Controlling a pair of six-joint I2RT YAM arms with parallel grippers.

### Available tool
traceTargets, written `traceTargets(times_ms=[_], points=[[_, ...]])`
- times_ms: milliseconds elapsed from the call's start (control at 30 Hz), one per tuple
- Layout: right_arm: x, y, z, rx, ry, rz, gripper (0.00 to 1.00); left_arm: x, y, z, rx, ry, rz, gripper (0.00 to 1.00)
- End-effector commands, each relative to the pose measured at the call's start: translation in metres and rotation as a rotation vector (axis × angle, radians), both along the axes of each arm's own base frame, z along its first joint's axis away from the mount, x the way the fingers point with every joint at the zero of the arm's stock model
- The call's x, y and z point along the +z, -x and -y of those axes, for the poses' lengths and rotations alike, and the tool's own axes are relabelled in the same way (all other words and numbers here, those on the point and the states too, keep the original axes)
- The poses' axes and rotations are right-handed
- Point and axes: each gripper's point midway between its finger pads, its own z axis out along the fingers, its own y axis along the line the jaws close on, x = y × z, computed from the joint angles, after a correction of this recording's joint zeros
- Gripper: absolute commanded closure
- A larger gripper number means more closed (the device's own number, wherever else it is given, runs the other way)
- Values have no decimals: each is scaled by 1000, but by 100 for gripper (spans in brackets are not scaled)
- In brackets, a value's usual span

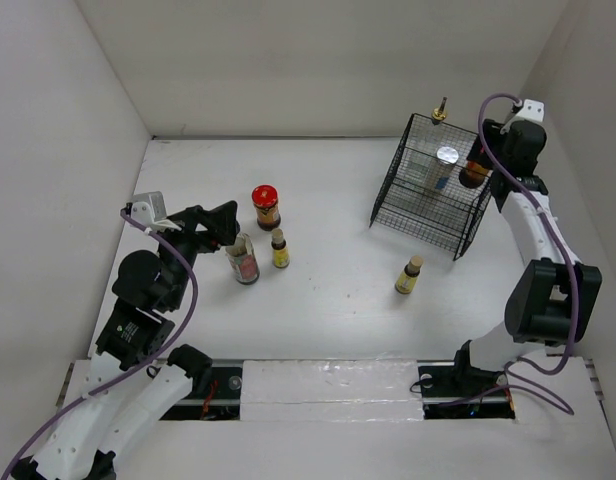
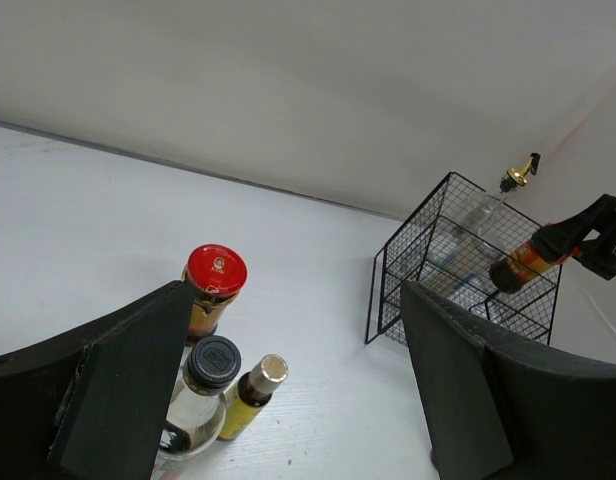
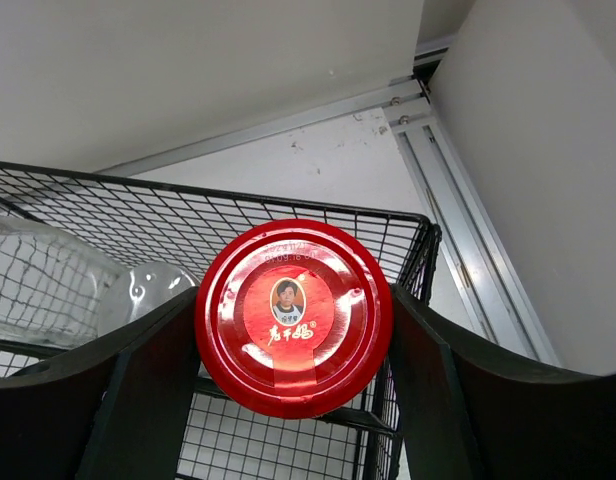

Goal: Organize the condiment bottles

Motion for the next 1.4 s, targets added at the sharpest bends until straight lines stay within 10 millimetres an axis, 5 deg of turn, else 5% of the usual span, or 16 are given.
traceTargets(times_ms=[0,433,533,633,800,933,1000,1100,1133,1167,1200,1233,1333,1367], points=[[68,-13,-2,-6,11,249,50,13,2,2,-15,25,49,19],[8,-28,-8,6,-37,133,38,15,4,3,-24,28,57,19],[4,-30,-8,4,-47,126,31,15,4,3,-24,28,57,19],[2,-30,-13,13,-48,116,12,15,4,3,-24,28,57,19],[25,-20,-12,4,-41,159,8,15,4,1,-15,29,57,19],[76,1,-25,21,-29,263,9,15,4,1,-15,29,57,19],[85,12,-36,32,-28,285,14,15,3,-1,-3,31,56,19],[101,35,-74,111,-46,334,47,15,2,-3,9,32,55,19],[101,41,-103,195,-58,342,57,15,2,-3,9,32,55,19],[87,47,-121,244,-81,322,74,15,2,-5,21,33,54,19],[98,56,-141,317,-100,369,79,15,1,-7,33,44,52,19],[94,66,-183,463,-120,364,82,13,0,-12,62,53,40,19],[70,84,-257,715,-163,328,87,12,-1,-22,118,65,24,22],[62,106,-306,880,-178,298,84,9,-2,-30,167,90,7,22]])
